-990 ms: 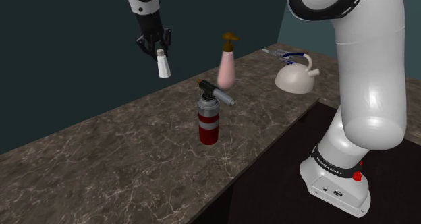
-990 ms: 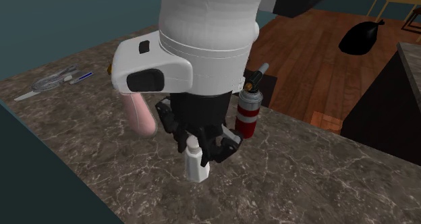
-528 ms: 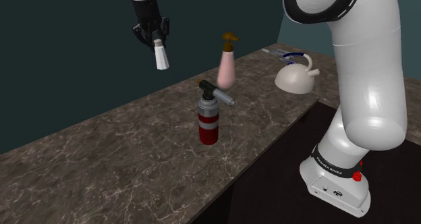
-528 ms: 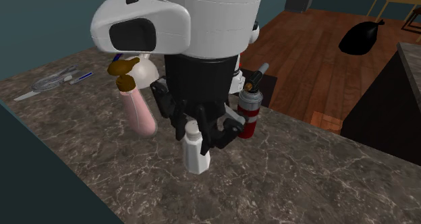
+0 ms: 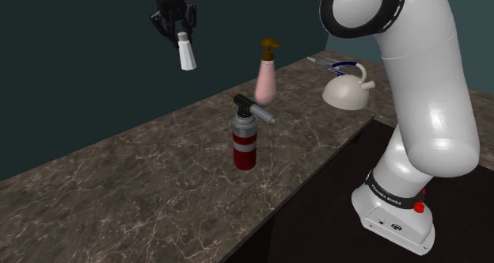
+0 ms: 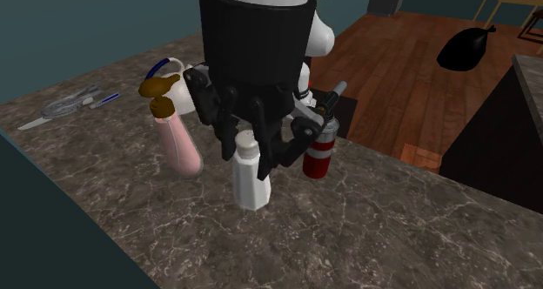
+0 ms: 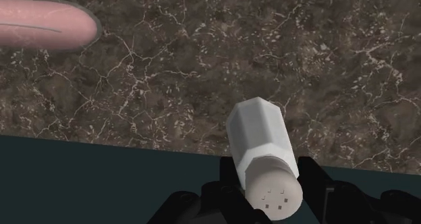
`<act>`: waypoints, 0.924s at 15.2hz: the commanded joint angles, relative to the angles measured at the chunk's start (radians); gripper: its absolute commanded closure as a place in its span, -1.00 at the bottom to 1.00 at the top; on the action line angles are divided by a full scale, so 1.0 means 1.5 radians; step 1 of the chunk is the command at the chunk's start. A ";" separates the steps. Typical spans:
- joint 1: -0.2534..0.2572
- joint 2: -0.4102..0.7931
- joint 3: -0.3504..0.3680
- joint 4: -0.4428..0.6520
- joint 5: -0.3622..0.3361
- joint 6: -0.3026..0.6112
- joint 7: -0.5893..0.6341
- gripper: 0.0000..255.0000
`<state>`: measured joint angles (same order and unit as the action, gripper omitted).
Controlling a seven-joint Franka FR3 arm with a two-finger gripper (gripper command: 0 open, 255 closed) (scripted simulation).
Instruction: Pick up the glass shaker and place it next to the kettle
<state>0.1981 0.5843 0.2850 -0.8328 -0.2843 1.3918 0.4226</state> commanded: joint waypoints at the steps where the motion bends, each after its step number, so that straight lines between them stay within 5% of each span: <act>1: 0.010 0.021 -0.003 0.056 -0.005 -0.035 -0.007 1.00; 2: 0.015 0.033 -0.005 0.084 -0.008 -0.050 -0.010 1.00; 6: -0.075 -0.119 0.004 -0.164 0.030 0.051 -0.038 1.00; 14: -0.181 -0.286 -0.027 -0.399 0.083 0.140 -0.145 1.00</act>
<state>-0.0565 0.1813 0.2513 -1.3986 -0.1690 1.5910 0.2274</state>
